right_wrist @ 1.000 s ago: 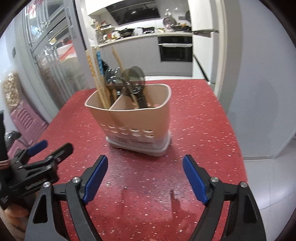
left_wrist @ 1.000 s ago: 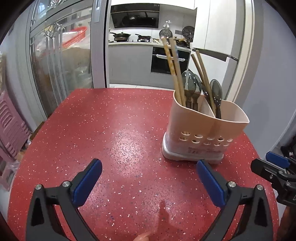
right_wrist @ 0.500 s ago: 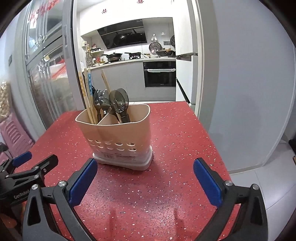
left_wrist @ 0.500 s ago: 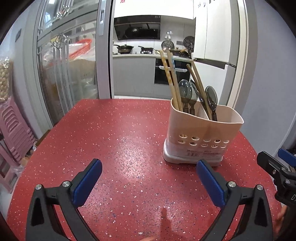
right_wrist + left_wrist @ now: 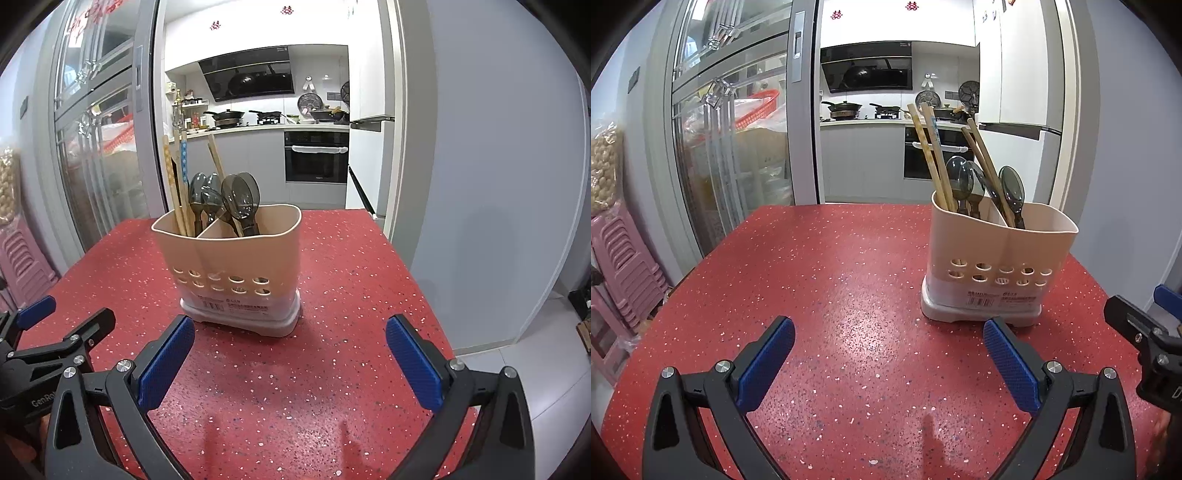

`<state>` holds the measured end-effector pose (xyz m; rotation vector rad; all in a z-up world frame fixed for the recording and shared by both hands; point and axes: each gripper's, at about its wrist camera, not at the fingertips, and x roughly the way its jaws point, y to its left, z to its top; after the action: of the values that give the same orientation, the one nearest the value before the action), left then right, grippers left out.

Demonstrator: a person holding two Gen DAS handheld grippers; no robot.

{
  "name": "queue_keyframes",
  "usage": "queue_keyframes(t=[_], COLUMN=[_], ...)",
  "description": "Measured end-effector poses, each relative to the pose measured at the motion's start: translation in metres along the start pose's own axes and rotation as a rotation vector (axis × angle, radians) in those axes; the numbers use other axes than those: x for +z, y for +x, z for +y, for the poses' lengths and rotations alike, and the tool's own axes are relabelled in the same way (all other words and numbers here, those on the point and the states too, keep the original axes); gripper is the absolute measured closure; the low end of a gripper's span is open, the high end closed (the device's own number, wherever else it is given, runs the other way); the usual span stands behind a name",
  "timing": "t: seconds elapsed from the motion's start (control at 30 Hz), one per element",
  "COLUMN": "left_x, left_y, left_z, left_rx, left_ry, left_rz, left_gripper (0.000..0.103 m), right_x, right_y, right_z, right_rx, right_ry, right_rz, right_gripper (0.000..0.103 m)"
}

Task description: Organize utensils

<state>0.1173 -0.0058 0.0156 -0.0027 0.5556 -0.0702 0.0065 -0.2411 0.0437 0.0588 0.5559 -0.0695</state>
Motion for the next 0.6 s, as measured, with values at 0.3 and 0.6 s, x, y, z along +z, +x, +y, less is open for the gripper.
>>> queue_keyframes(t=[0.3, 0.6], left_x=[0.0008, 0.0012], left_y=[-0.0013, -0.0014], left_z=[-0.0018, -0.0042], left_rx=[0.004, -0.001], left_ry=[0.006, 0.014], left_rz=[-0.007, -0.004], left_gripper=[0.000, 0.000], right_x=[-0.0065, -0.0071], right_y=[-0.0010, 0.0000], right_z=[0.0017, 0.0004], right_rx=[-0.012, -0.012], right_ry=[0.003, 0.018], right_rz=[-0.014, -0.007], right_gripper=[0.000, 0.000])
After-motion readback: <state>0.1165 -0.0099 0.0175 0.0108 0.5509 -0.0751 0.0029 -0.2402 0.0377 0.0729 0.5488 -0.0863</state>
